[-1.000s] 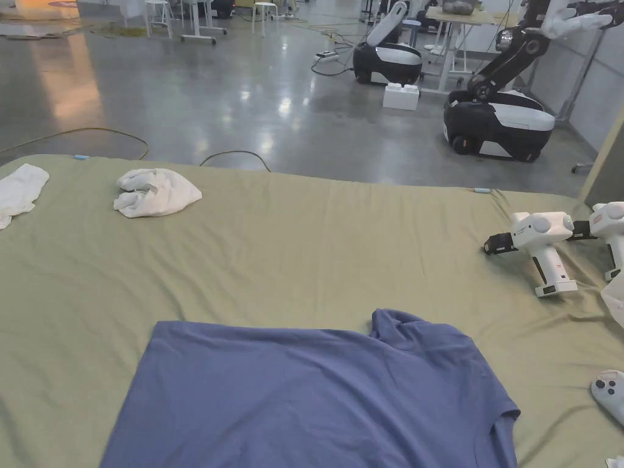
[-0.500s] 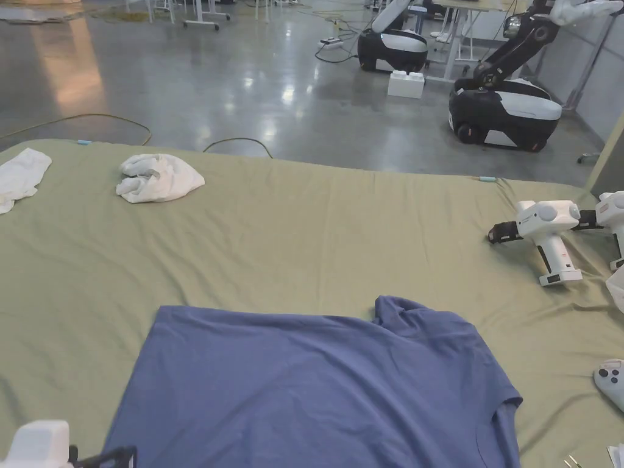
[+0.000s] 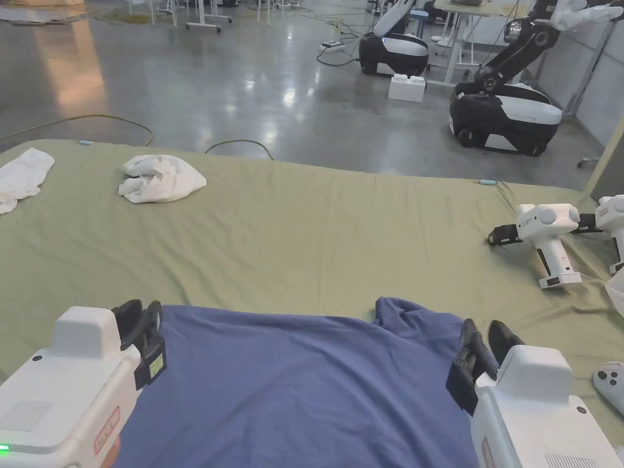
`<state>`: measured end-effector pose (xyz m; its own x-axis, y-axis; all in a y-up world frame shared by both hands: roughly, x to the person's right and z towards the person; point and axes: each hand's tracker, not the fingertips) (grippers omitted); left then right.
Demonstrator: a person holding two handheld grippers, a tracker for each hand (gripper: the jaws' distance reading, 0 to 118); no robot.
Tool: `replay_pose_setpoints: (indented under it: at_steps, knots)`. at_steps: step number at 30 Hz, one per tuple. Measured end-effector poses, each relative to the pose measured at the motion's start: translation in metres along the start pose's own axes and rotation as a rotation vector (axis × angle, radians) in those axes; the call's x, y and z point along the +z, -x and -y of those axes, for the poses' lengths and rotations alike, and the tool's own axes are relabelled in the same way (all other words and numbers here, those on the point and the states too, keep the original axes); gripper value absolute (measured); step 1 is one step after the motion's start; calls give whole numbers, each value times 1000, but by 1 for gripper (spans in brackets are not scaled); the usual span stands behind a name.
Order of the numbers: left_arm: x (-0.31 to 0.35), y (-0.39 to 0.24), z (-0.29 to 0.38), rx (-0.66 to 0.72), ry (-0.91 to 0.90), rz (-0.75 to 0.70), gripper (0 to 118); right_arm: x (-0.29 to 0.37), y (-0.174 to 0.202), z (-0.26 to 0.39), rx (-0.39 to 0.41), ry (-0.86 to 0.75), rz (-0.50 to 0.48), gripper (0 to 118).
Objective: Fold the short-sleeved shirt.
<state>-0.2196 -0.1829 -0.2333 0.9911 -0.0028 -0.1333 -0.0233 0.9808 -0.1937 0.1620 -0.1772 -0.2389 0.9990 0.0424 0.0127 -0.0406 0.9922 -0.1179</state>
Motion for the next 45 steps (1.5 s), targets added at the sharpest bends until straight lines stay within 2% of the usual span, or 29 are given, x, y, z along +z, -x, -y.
replay_pose_setpoints:
  at_steps: [1, 2, 7, 11, 17, 25, 26, 28, 31, 33, 38, 40, 42, 45]
  knots:
    - [2, -3, -4, -1, -15, -3, 2, -1, 3, -2, -8, -13, -3, 5]
    - [4, -6, -6, -1, -32, -13, 0, 0, 5, -4, -12, -19, -4, 4]
    - [13, -4, -14, 2, -67, -3, 0, -9, 11, -8, -13, -22, -19, 0]
    - [6, 11, -12, -2, -24, -11, 0, -12, 8, -7, -7, -14, -18, 0]
    - [-48, 60, 8, 91, 228, -3, 0, -22, 1, 1, -1, 43, -18, 0]
    - [-182, 103, 32, 150, 561, 28, 0, -41, -5, 17, 11, 129, -15, 0]
    - [-196, 104, 33, 153, 589, 32, 3, -44, -6, 19, 13, 138, -11, 0]
    - [-233, 107, 40, 162, 641, 47, 25, -51, -9, 24, 18, 166, -2, 0]
    - [-281, 107, 52, 161, 724, 59, 67, -59, -14, 32, 20, 211, 12, 0]
    - [-305, 104, 61, 179, 733, 65, 81, -64, -17, 38, 26, 237, 19, 0]
    - [-348, 89, 80, 146, 807, 32, 82, -72, -26, 53, 37, 303, 40, 0]
    - [-362, 81, 92, 93, 862, 9, 81, -74, -30, 59, 30, 326, 49, 0]
    - [-362, 70, 101, 14, 916, -26, 77, -78, -34, 64, 28, 347, 55, 0]
    - [-354, 56, 104, -35, 854, -43, 67, -90, -41, 69, 30, 383, 56, 0]
